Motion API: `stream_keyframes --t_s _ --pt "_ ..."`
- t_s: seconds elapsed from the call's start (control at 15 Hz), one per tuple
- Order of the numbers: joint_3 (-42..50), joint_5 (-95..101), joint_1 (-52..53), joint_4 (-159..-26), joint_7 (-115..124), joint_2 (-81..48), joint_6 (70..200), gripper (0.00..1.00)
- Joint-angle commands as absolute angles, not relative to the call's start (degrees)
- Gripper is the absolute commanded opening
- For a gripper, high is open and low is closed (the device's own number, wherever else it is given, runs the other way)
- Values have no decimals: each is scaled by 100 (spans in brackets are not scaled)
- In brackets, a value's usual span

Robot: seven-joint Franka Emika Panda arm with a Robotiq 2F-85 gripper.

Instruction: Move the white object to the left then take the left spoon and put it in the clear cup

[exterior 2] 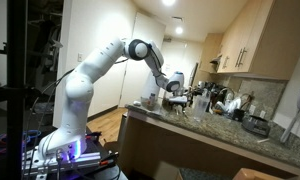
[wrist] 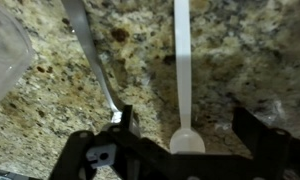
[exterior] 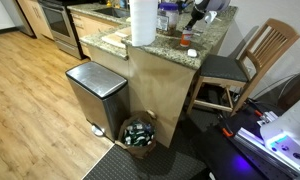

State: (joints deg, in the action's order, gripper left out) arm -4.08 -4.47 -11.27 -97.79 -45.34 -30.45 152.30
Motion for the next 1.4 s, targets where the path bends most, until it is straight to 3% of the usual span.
stream_keyframes --t_s 0.0,1.13,1.2,1.27,1.33 --pt "-460 -336 -1181 -9774 -4471 -3044 15221 100" --pt "-957 -1069 -1487 -9217 -4482 -3547 15012 100" --pt "-1017 -1133 -1531 -9207 -4549 -3545 14927 99" --pt "-972 -1149 -1495 -9203 -4441 -3539 14868 74" --pt "-967 -1182 -1493 -9179 -4417 -3543 14788 74"
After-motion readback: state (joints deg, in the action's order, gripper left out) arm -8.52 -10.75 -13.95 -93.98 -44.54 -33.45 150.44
